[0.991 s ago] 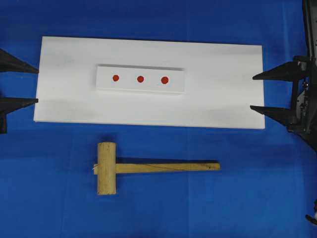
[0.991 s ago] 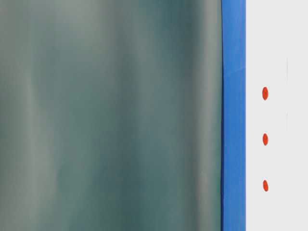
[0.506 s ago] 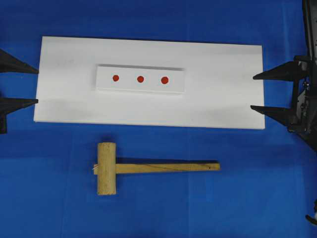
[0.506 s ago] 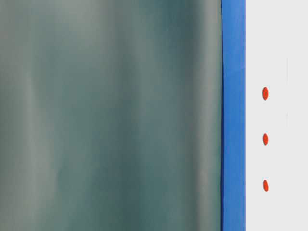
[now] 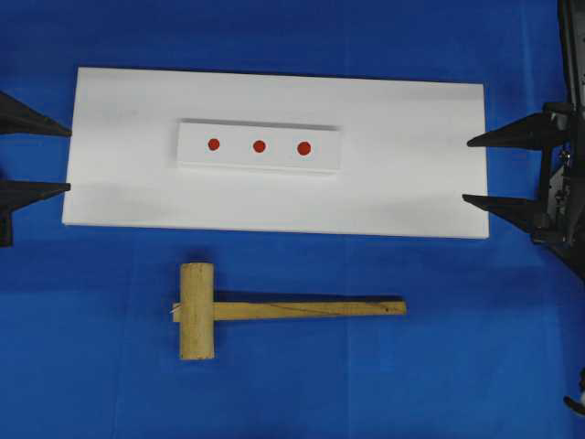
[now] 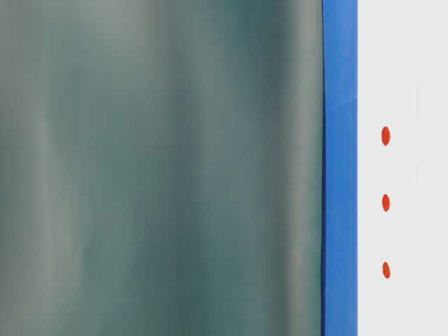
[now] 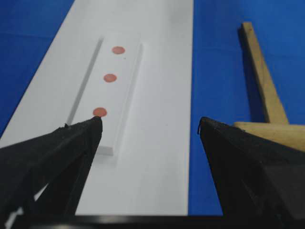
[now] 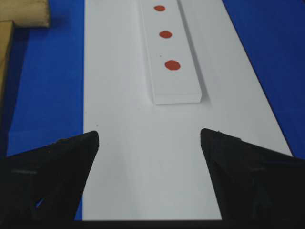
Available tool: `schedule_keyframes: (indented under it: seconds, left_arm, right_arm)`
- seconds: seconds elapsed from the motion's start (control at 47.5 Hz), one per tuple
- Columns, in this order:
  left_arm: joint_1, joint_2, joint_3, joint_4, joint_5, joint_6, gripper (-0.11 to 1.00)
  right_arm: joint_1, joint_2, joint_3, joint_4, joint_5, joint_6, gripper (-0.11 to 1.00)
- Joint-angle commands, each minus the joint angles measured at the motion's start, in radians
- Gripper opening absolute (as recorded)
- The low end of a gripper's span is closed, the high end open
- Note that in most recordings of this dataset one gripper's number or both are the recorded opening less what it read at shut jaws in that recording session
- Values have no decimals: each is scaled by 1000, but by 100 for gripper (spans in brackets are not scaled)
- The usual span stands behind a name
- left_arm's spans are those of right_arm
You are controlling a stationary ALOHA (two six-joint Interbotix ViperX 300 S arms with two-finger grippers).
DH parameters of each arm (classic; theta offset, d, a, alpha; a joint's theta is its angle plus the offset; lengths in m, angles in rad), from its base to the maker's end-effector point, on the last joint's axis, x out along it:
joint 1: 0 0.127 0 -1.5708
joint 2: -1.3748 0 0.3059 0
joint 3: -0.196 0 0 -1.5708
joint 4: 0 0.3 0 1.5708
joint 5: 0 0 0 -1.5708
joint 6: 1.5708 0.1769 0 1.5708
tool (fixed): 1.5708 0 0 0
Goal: Hit the mark with a hammer.
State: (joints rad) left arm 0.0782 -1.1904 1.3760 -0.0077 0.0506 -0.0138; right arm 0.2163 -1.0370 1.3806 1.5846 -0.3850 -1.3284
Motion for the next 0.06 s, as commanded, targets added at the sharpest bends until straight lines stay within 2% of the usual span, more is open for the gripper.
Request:
schedule_keyframes:
  seconds: [0.0,0.042]
  left_arm:
    - [-3,6,-14,3,-3,2,80]
    - [-3,6,-12,3,-2,2,80]
  right_arm:
    - [-2,2,-15,2,-3,2,80]
    - [-2,0,-15,2,-5,2,80]
